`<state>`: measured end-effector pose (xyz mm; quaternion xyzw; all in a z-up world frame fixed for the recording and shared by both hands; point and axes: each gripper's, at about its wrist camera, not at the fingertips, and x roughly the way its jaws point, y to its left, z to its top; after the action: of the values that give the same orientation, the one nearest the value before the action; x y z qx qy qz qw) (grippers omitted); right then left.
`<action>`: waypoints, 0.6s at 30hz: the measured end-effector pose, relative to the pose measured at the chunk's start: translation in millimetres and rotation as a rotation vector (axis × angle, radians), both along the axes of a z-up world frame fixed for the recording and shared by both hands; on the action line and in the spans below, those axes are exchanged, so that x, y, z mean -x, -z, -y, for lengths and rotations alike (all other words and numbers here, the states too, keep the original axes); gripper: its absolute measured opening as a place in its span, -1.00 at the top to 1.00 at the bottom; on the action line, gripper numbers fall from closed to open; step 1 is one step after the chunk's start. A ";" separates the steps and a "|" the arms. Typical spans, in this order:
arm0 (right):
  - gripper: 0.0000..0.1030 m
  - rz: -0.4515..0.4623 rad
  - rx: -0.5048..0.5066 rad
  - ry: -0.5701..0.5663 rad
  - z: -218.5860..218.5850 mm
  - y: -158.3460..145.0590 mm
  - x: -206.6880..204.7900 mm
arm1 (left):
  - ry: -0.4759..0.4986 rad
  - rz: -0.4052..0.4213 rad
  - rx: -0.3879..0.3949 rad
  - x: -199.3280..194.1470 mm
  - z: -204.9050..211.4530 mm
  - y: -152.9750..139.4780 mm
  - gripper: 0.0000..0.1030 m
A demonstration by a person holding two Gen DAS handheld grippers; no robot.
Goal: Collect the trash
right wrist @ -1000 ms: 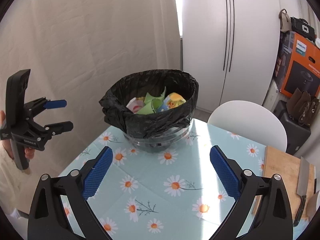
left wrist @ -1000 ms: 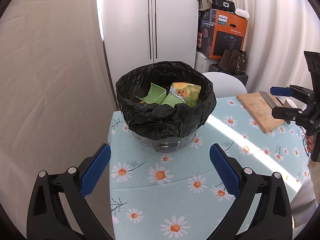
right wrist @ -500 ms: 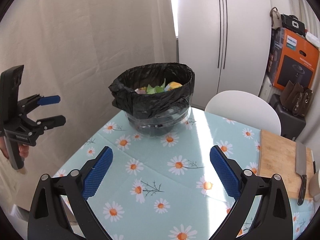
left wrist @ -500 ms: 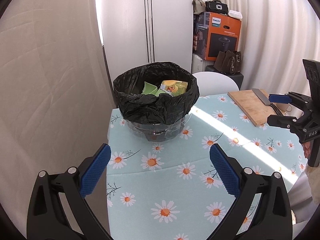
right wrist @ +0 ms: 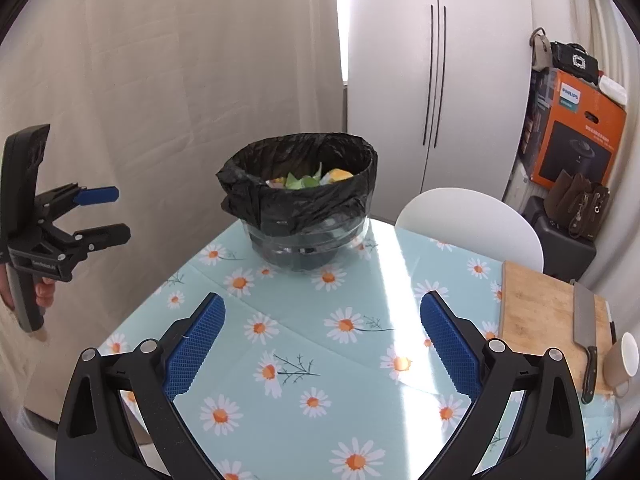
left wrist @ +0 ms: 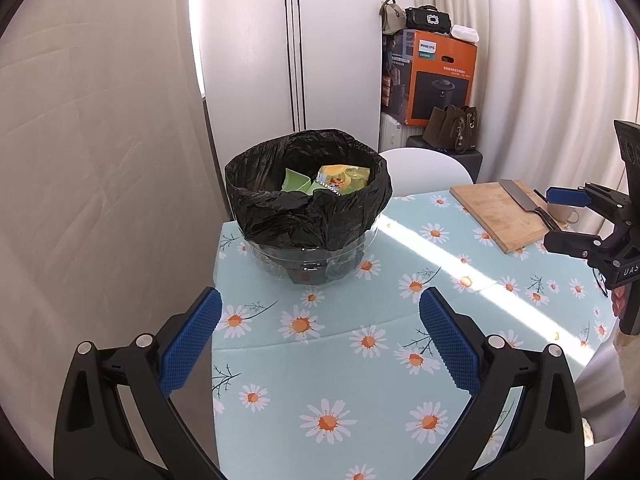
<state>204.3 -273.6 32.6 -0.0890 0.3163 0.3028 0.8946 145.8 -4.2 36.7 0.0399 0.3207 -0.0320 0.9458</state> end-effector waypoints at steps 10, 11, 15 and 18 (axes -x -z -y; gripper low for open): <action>-0.83 0.004 -0.017 -0.001 0.4 -1.6 2.6 | -0.002 -0.004 -0.014 2.3 -0.4 -1.3 -0.88; -0.83 0.006 -0.014 0.000 0.3 -1.7 2.8 | -0.003 -0.004 -0.015 2.4 -0.2 -1.3 -0.88; -0.83 0.029 -0.027 0.002 2.1 -6.3 7.0 | -0.002 -0.001 -0.016 3.3 -0.1 -1.8 -0.88; -0.83 0.041 -0.036 0.002 3.9 -11.1 8.4 | -0.003 -0.001 -0.020 4.0 0.6 -1.7 -0.88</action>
<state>195.9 -277.5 43.8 -0.0787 0.2925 0.3056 0.9027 141.8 -4.8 38.5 0.0487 0.3216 -0.0273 0.9452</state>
